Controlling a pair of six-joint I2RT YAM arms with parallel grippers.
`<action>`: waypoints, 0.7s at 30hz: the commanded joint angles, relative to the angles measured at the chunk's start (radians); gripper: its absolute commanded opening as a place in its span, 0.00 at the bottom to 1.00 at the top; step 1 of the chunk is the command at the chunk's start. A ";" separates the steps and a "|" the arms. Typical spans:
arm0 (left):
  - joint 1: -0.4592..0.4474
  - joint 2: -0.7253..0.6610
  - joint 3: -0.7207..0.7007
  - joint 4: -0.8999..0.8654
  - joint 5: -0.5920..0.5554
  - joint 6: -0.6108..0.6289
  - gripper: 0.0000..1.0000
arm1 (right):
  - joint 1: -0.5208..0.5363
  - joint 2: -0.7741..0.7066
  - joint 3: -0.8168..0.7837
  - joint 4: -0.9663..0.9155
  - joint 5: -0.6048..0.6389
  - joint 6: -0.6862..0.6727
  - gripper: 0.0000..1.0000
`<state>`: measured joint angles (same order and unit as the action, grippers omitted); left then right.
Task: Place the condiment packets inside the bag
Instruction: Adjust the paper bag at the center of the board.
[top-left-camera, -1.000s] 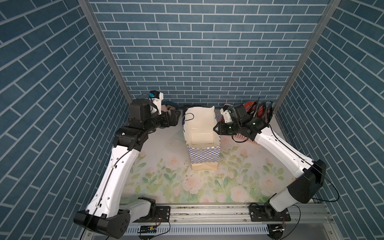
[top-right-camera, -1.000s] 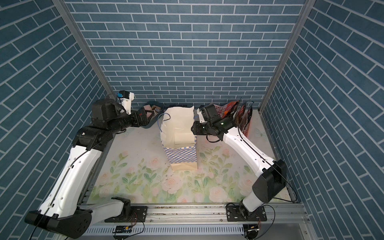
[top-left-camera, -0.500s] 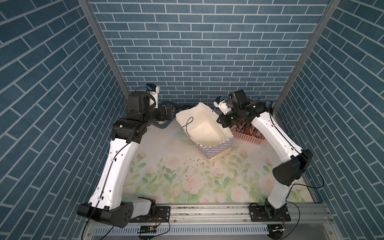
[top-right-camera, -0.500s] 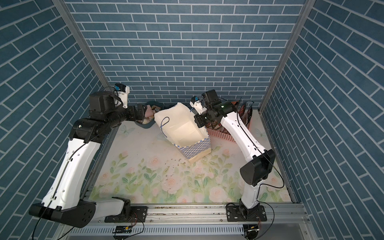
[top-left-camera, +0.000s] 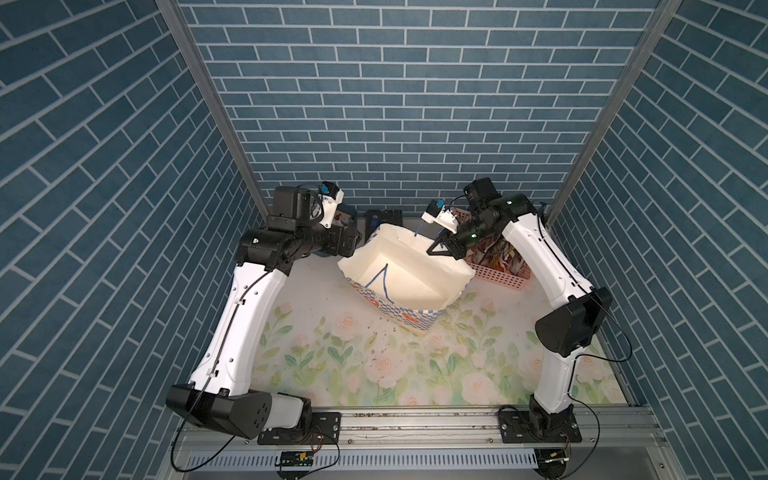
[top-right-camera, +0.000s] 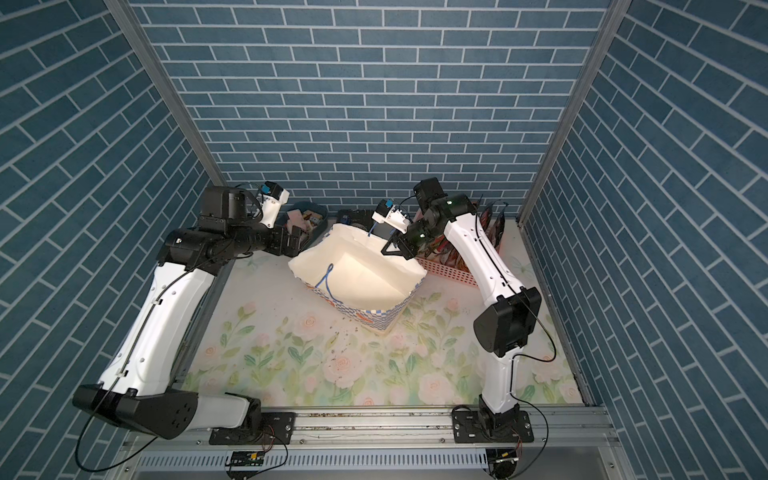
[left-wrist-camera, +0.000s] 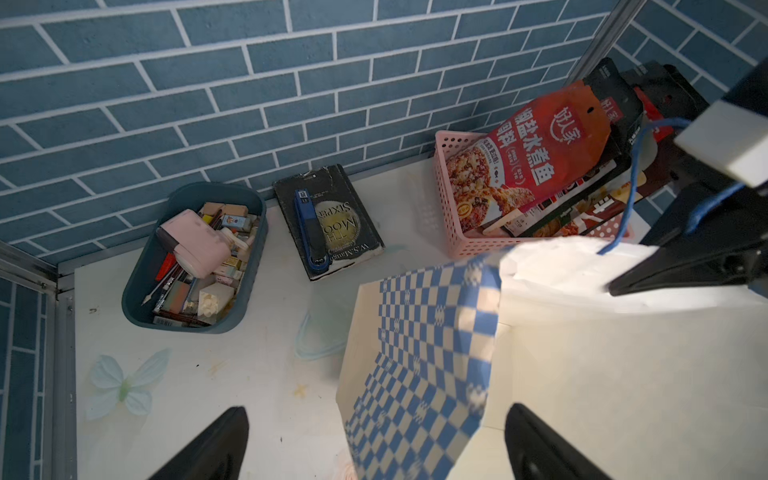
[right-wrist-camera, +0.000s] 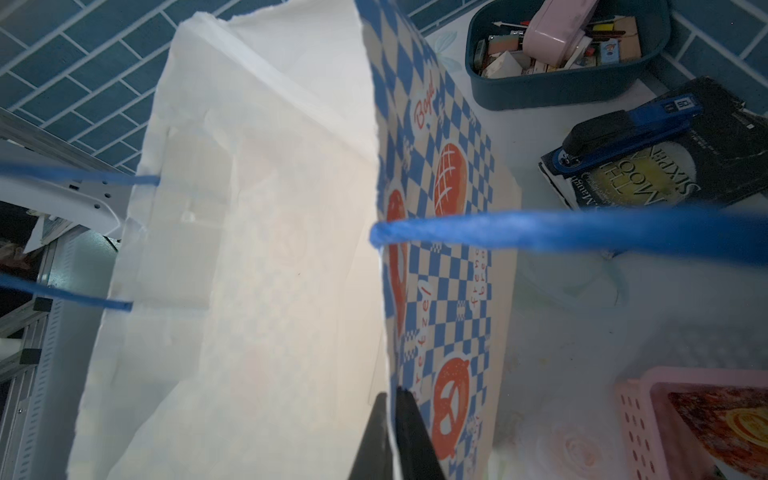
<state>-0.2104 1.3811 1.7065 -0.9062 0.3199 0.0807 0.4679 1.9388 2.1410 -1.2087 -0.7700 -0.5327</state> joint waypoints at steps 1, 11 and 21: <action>0.003 0.011 -0.025 -0.027 0.072 0.063 1.00 | 0.000 0.018 0.009 -0.043 -0.068 -0.052 0.19; 0.003 0.054 -0.029 -0.041 0.160 0.001 0.96 | 0.012 0.050 0.057 0.063 0.112 0.110 0.56; -0.146 0.091 -0.034 -0.105 -0.026 -0.073 0.89 | 0.013 -0.364 -0.343 0.396 0.276 0.314 0.96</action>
<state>-0.3435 1.4479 1.6672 -0.9520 0.3992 0.0391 0.4778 1.7435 1.8698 -0.9619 -0.5758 -0.3233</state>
